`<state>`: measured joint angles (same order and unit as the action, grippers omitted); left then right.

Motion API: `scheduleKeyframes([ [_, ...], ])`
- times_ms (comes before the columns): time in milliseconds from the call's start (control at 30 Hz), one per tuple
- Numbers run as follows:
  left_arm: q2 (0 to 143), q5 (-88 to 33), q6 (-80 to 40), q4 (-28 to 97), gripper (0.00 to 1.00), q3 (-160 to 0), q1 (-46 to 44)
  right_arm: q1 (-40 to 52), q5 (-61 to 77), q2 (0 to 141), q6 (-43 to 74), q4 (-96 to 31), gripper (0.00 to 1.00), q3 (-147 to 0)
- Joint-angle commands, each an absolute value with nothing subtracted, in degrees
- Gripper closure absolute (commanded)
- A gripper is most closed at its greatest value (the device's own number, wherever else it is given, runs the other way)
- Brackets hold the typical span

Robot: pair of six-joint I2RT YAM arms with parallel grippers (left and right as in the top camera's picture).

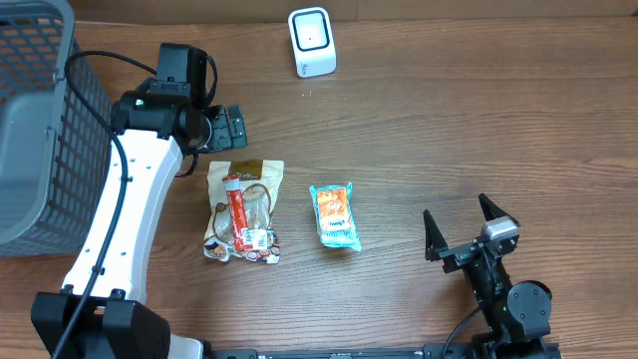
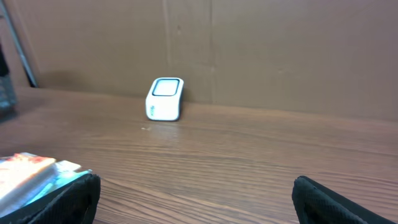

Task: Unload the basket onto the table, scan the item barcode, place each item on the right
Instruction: 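Open the left gripper and raise it away from the bag, then move the right gripper over the small orange packet on the teal packet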

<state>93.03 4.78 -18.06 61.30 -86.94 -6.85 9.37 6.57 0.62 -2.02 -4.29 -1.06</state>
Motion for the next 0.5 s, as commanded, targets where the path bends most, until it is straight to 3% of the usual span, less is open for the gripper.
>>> scheduleKeyframes([
  [0, 93.34, 5.28, -18.85, 61.25, 0.0, -88.12, -6.72, 9.15, 9.63, 0.16, 4.6, -3.68, 0.0, -0.47],
  [233, 93.34, 5.28, -18.85, 61.25, 0.0, -88.12, -6.72, 9.13, 12.99, 0.19, 8.84, -11.0, 0.0, -7.73],
  [467, 93.34, 5.3, -18.85, 61.25, 0.0, -88.12, -6.72, 9.15, 7.11, 10.41, 9.76, -30.37, 0.0, -34.94],
])
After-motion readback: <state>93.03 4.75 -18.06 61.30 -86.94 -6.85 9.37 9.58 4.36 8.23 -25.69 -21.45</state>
